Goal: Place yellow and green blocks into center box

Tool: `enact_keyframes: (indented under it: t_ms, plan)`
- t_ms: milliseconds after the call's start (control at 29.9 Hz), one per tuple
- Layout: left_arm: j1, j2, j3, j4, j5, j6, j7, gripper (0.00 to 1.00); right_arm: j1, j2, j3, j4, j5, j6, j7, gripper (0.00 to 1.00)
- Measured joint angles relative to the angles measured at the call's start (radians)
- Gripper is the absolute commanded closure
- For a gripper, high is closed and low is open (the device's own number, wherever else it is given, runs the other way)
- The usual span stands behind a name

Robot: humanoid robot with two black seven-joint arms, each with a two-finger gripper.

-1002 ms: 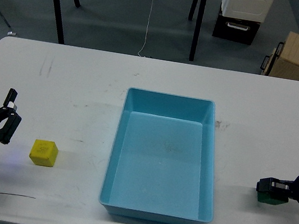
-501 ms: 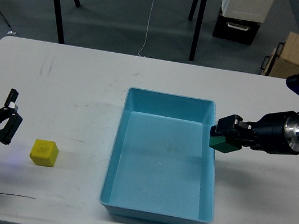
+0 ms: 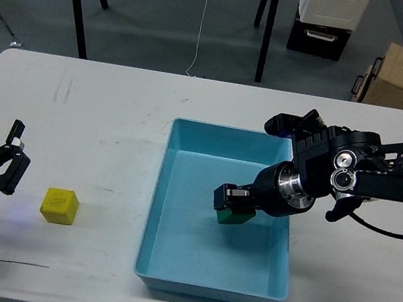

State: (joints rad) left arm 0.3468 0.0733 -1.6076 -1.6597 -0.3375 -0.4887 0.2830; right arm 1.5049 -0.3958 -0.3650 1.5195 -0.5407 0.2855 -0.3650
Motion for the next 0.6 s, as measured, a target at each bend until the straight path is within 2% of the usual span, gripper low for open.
enact_keyframes:
  t_ms: [33,67,468,601]
  plan:
    - [-0.001,0.0,0.0,0.0,0.0,0.0,0.0,0.0,0.0,0.001,0.0,-0.001,0.001,-0.002,0.0,0.08]
    - [-0.003,0.0,0.0,0.0,0.0,0.0,0.001,0.0,0.0,0.001,0.0,-0.001,0.001,-0.002,0.0,0.04]
    - [-0.006,-0.001,0.001,0.0,0.0,0.0,0.001,0.0,0.013,-0.009,0.012,-0.008,0.007,-0.003,0.002,0.04]
    - [-0.006,-0.003,0.002,0.0,0.0,0.0,0.001,0.0,0.019,-0.031,0.066,-0.081,0.054,-0.003,0.007,0.04]
